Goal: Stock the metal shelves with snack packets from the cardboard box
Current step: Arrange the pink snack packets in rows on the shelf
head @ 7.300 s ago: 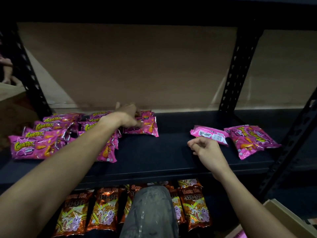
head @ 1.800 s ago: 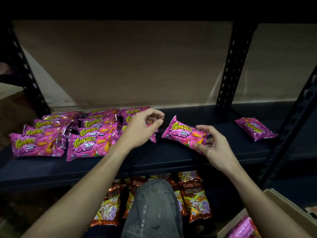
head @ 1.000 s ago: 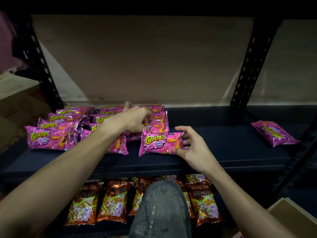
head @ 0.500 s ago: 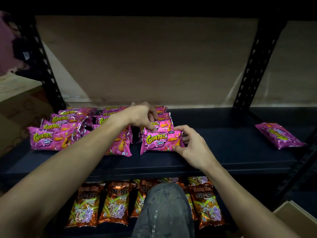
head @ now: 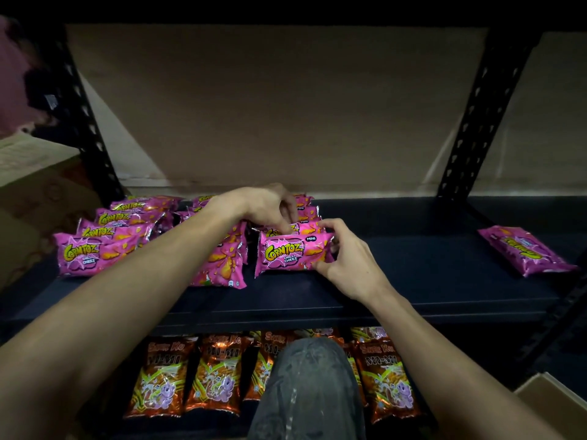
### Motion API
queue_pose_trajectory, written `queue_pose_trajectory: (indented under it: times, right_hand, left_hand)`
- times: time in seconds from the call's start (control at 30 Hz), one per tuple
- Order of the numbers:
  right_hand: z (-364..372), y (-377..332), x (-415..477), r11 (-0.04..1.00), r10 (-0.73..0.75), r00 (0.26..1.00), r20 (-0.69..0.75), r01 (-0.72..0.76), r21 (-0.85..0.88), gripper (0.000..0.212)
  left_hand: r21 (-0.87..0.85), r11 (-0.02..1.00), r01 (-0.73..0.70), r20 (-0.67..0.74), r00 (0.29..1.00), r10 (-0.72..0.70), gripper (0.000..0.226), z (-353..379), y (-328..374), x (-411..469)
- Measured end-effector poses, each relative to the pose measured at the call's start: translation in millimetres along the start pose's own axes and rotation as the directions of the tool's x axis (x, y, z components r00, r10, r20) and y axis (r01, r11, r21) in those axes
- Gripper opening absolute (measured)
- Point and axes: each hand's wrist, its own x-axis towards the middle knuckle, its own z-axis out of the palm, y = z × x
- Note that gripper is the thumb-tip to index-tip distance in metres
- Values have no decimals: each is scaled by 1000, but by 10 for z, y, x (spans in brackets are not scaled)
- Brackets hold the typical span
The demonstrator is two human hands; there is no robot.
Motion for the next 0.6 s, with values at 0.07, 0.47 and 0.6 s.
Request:
queue_pose_trajectory:
  times: [0.07,0.47,0.6]
  right_hand:
    - [-13,-25,0,1000,4,1000,6,-4,21,65]
    - [-25,-2,11,995,57,997,54,-61,78,70]
    - [-14,26,-26,995,46,998,44,-49,88,70]
  left_hand:
    - [-35,999,-11,-28,1000,10,22,-7,-4,-11]
    - [-98,994,-49,-164,986,33,10,45,-52,10]
    - [-108,993,-57,-169,985,39,11,53,-73,-3]
